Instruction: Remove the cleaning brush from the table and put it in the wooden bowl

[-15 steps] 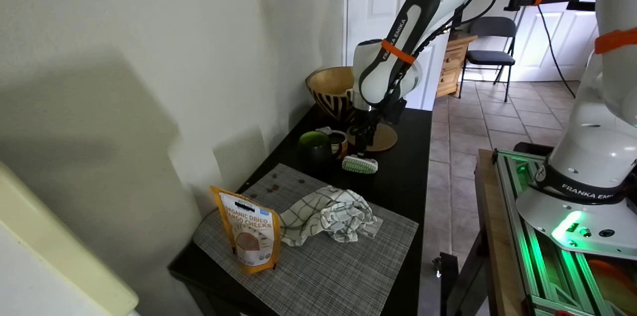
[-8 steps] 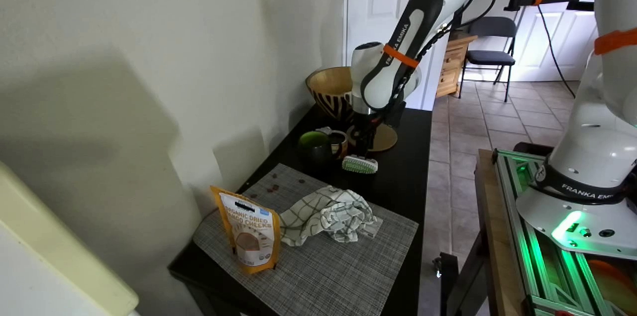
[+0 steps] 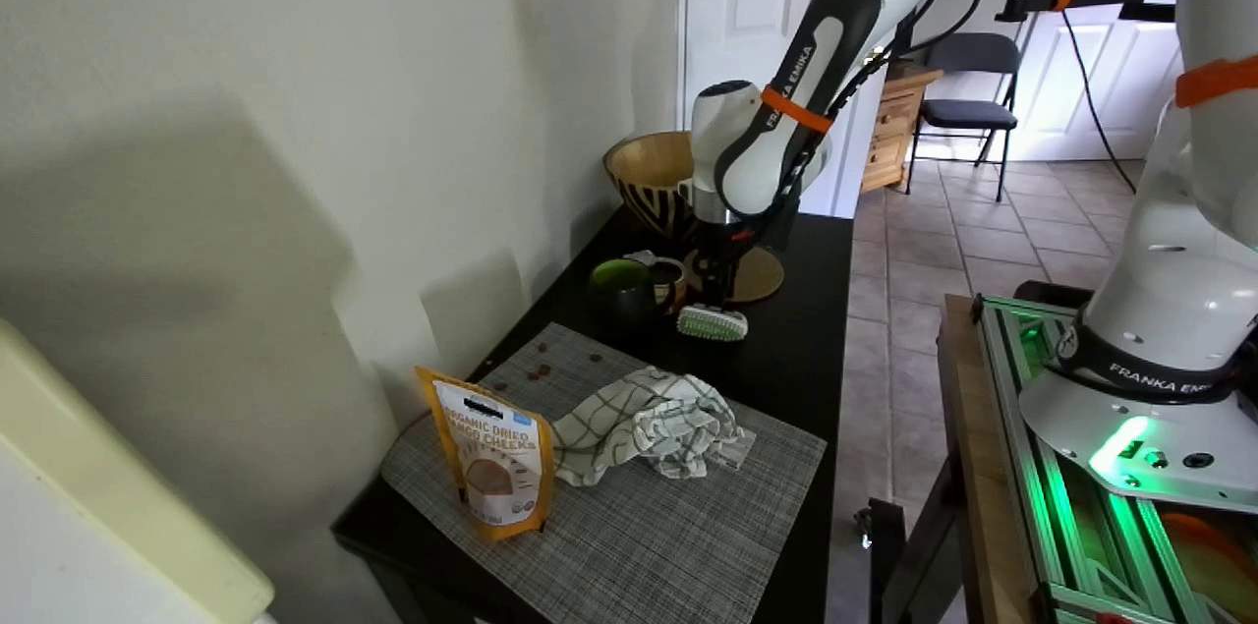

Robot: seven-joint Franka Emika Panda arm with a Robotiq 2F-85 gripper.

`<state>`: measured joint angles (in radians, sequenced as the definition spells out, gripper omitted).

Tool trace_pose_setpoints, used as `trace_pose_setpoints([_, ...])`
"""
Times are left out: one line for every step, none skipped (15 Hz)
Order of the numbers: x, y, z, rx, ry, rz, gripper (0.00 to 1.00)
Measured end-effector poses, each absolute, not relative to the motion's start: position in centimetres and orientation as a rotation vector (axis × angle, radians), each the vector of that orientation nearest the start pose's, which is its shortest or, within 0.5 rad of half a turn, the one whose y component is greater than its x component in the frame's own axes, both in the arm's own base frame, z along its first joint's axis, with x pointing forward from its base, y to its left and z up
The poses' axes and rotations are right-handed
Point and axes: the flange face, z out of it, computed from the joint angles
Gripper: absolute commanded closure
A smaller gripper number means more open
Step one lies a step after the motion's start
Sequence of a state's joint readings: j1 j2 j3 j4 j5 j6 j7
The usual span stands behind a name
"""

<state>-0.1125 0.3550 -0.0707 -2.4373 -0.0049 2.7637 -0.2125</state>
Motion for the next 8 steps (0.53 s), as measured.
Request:
trace_pose_setpoints([47.3, -8.7, 16.0, -3.166, -0.069, 0.051, 0.26])
trace_pose_setpoints([47.4, -8.3, 16.0, -3.171, -0.081, 0.050, 0.28])
trace_pose_setpoints([47.5, -8.0, 16.2, -3.177, -0.091, 0.048, 0.28])
trace_pose_setpoints([47.6, -7.6, 16.3, -3.181, -0.102, 0.045, 0.28])
trace_pose_setpoints([47.6, -7.2, 16.4, -3.185, -0.113, 0.041, 0.30])
trace_pose_setpoints([47.7, -6.9, 16.5, -3.190, -0.120, 0.039, 0.39])
trace_pose_setpoints([47.7, -6.7, 16.6, -3.194, -0.125, 0.039, 0.44])
trace_pose_setpoints([47.7, -6.5, 16.6, -3.197, -0.128, 0.041, 0.52])
